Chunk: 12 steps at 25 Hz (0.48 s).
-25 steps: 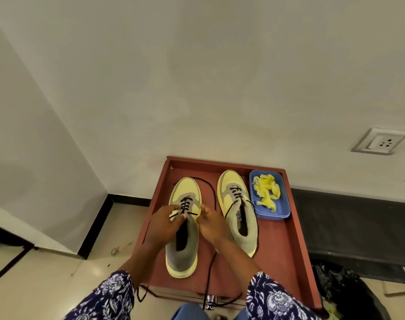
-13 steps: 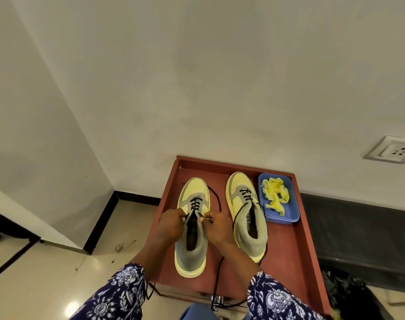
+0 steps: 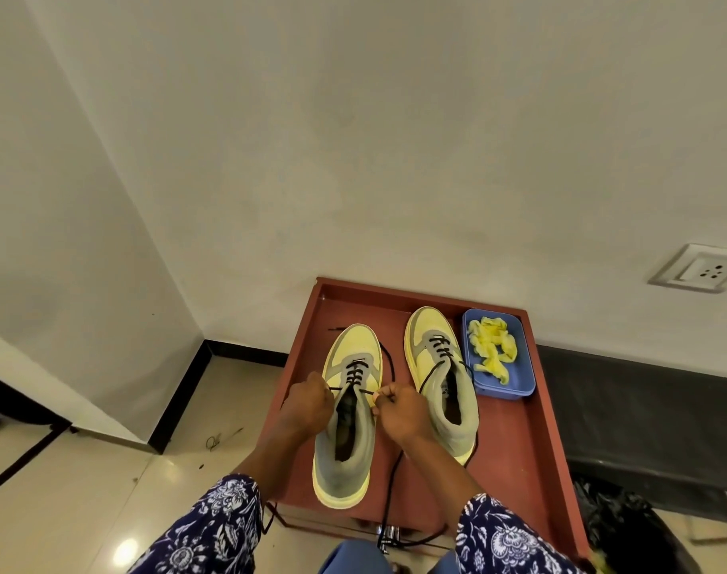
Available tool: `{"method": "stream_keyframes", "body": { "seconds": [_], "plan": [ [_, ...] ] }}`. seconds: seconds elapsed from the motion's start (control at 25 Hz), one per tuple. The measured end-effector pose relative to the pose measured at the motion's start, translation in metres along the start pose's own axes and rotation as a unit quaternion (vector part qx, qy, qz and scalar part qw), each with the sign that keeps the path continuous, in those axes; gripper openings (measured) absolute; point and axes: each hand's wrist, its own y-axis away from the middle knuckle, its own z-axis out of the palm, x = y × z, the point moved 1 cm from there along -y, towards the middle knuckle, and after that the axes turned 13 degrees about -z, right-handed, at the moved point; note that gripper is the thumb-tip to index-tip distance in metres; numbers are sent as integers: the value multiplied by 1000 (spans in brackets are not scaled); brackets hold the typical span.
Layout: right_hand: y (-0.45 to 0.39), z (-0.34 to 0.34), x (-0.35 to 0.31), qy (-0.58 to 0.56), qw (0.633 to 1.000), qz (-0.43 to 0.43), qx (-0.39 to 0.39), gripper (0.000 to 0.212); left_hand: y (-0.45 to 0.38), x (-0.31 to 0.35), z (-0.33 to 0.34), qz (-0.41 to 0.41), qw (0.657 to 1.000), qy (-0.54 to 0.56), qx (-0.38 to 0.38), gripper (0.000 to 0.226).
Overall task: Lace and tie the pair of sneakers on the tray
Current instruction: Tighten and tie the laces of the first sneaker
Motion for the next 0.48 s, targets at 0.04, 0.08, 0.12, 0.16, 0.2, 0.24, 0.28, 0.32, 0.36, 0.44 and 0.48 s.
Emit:
{"method": "stream_keyframes", "body": {
  "seconds": [0.04,0.08,0.12,0.16,0.2,0.24,0.28,0.32,0.36,0.44,0.48],
  "plan": [
    [2,-1,1,-23,1000,17,8,21,1,0,0,-2,1000,2,0,28],
    [3,-1,2,-49,998,36,17,21,2,1,1,-5,1000,4,-1,28],
    [5,-1,2,-77,995,57,26,21,3,2,2,-8,1000,7,-4,28],
    [7,0,3,-105,991,78,33,20,4,3,3,-12,1000,11,-9,28],
    [9,2,3,-127,986,98,39,20,4,3,4,-19,1000,16,-15,28],
    [10,3,4,-140,983,110,45,21,4,3,4,-25,999,21,-20,28],
    [11,4,4,-143,982,114,45,22,5,3,4,-27,999,24,-23,29],
    [12,4,3,-135,984,109,42,22,6,3,3,-28,999,27,-24,29],
    [11,3,1,-111,989,97,33,22,6,2,3,-27,999,28,-28,29],
    [10,-2,-1,-41,997,62,-1,20,10,4,1,-31,998,39,-45,28],
    [8,-6,-3,-10,999,46,-20,20,13,6,-1,-36,996,55,-52,26]
  ]
}}
